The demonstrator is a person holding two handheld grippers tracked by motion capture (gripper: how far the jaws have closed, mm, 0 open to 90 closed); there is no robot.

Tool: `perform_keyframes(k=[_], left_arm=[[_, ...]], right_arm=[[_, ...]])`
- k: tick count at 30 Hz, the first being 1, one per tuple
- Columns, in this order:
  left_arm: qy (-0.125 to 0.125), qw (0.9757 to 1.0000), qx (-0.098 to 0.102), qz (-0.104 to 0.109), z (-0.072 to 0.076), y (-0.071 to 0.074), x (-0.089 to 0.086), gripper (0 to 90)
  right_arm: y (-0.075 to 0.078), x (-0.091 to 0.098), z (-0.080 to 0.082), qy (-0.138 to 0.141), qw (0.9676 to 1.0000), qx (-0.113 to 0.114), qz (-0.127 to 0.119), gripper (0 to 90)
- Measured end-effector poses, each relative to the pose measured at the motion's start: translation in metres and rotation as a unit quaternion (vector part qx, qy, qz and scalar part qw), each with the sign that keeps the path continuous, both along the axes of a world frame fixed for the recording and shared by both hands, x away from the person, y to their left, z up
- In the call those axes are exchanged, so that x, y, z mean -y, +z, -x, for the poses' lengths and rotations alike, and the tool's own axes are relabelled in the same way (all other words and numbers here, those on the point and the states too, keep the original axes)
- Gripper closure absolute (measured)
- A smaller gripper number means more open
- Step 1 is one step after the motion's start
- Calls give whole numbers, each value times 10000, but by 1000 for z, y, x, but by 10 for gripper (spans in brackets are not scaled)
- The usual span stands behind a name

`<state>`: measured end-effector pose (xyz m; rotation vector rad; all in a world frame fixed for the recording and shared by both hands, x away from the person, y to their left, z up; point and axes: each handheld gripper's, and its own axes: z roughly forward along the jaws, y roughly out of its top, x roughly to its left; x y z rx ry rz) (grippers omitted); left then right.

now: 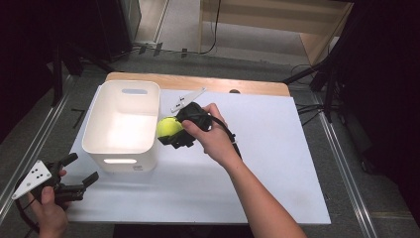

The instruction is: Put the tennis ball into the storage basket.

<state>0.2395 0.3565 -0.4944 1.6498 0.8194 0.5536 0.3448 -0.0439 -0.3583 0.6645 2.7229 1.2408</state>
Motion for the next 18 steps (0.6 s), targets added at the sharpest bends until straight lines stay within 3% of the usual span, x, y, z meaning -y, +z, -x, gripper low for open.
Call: perform_keyframes(k=[18], left_arm=[[-23,10000,5,-8,0,0,0,0]], right_arm=[[7,-18,-8,83,10000,28,-43,237]])
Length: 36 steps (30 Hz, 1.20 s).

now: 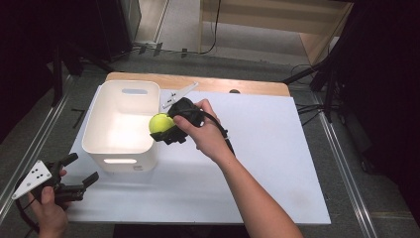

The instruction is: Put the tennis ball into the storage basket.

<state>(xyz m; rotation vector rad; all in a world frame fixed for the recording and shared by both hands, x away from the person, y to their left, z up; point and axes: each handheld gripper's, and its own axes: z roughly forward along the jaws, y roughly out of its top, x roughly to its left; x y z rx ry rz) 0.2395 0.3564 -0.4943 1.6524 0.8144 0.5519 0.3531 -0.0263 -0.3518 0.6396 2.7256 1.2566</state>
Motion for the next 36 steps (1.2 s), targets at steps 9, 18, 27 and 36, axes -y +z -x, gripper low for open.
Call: perform_keyframes(k=[9,18,27,36], left_arm=[[-7,10000,0,-11,0,0,0,0],[-9,10000,2,35,0,0,0,0],[-21,10000,-2,19,0,0,0,0],[-18,10000,-2,35,0,0,0,0]], right_arm=[[6,-14,-5,45,10000,11,-24,237],[6,-26,-6,129,9999,-1,10,237],[-1,-36,-7,186,9998,-33,66,237],[-9,-47,-9,227,9996,-58,180,236]])
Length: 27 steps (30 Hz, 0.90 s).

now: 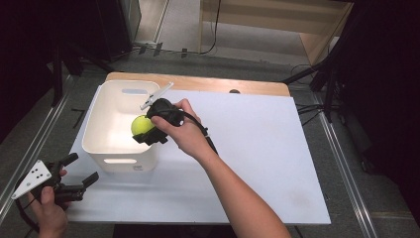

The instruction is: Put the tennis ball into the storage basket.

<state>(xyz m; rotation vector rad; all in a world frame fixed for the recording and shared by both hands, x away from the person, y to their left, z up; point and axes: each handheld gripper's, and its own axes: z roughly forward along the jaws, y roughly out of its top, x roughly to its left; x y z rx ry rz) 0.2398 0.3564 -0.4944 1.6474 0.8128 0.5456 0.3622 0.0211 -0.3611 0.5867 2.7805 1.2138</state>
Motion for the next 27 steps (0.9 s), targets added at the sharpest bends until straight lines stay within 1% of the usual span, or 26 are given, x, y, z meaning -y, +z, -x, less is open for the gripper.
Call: perform_keyframes(k=[4,11,12,13,14,15,16,17,18,19,20,21,22,23,24,25,26,27], left_arm=[[-10,10000,-1,5,0,0,0,0],[-12,10000,-3,4,0,0,0,0],[-12,10000,-3,4,0,0,0,0],[-11,10000,-1,12,0,0,0,0],[-10,10000,-5,2,0,0,0,0],[-14,10000,-1,3,0,0,-1,0],[-14,10000,-1,3,0,0,-1,0],[-16,10000,-1,-2,0,0,-1,0],[-13,10000,-2,-5,0,0,-1,0],[-19,10000,1,27,0,0,0,0],[-19,10000,1,27,0,0,0,0],[-11,10000,-3,19,0,0,0,0],[-14,10000,4,29,0,0,-1,0],[-15,10000,10,19,0,0,-1,0],[-13,10000,13,32,0,0,-1,0],[-12,10000,9,35,0,0,-1,0],[-10,10000,10,32,0,0,-1,0],[-10,10000,10,32,0,0,-1,0]], right_arm=[[-3,-4,-1,-19,10000,-63,37,236],[-9,-10,-4,57,9999,-51,122,236],[-10,-11,-4,64,9999,-13,127,235],[-11,-12,-4,58,9998,-25,177,235],[-11,-12,-4,58,9998,-25,177,235],[-13,-15,-4,65,9996,20,281,233],[-13,-15,-4,65,9996,20,281,233],[-14,-16,-4,99,9994,21,333,232],[-15,-17,-4,78,9992,-4,396,231],[-18,-20,-5,158,9987,19,490,228],[-18,-20,-5,158,9987,19,490,228],[-20,-21,-4,114,9984,33,546,160],[-19,-20,-3,131,9987,30,491,97],[-19,-19,-3,159,9989,-12,436,63],[-18,-17,-3,148,9993,8,343,61],[-16,-16,-3,72,9995,33,300,60],[-16,-14,-3,102,9996,79,240,41],[-16,-14,-3,102,9996,79,240,41]])
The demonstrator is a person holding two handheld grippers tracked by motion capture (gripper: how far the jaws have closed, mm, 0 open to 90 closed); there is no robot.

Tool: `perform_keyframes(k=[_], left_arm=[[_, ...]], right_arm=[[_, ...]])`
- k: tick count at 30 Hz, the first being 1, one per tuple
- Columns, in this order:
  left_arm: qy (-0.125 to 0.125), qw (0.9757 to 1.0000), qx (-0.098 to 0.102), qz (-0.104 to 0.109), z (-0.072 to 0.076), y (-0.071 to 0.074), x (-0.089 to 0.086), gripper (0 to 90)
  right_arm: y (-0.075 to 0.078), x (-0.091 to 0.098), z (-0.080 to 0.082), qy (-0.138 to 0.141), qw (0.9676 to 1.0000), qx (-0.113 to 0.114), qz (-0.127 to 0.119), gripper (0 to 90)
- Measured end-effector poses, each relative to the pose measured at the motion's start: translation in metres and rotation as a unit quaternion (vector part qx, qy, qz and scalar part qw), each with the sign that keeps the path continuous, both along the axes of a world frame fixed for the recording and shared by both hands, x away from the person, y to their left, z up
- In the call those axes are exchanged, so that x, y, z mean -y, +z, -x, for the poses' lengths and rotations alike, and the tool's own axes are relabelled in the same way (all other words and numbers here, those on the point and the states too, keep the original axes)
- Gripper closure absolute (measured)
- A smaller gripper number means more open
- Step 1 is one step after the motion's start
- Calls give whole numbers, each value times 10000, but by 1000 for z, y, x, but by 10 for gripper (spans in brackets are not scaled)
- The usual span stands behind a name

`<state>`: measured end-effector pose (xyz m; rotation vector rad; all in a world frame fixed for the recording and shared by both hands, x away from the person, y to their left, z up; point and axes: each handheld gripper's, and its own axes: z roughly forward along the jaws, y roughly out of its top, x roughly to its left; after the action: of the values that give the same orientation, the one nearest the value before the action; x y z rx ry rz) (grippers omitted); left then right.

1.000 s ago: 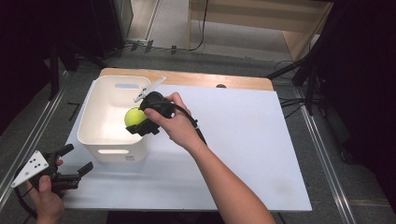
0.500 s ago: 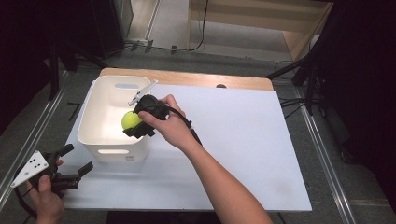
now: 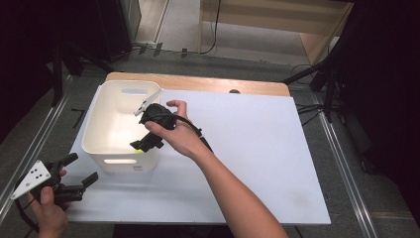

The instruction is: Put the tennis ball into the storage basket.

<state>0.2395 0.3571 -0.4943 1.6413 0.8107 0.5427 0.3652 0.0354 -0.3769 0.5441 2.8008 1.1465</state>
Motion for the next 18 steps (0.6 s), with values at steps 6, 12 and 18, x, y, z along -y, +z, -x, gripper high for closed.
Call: perform_keyframes(k=[6,12,18], left_arm=[[-7,10000,-7,-18,0,0,0,0],[-5,10000,-14,-33,0,0,0,0],[7,10000,-13,-49,0,0,1,0]], right_arm=[[4,16,6,-22,9997,29,-246,0],[6,28,10,-67,9994,124,-307,0],[5,44,16,-174,9984,273,-461,0]])
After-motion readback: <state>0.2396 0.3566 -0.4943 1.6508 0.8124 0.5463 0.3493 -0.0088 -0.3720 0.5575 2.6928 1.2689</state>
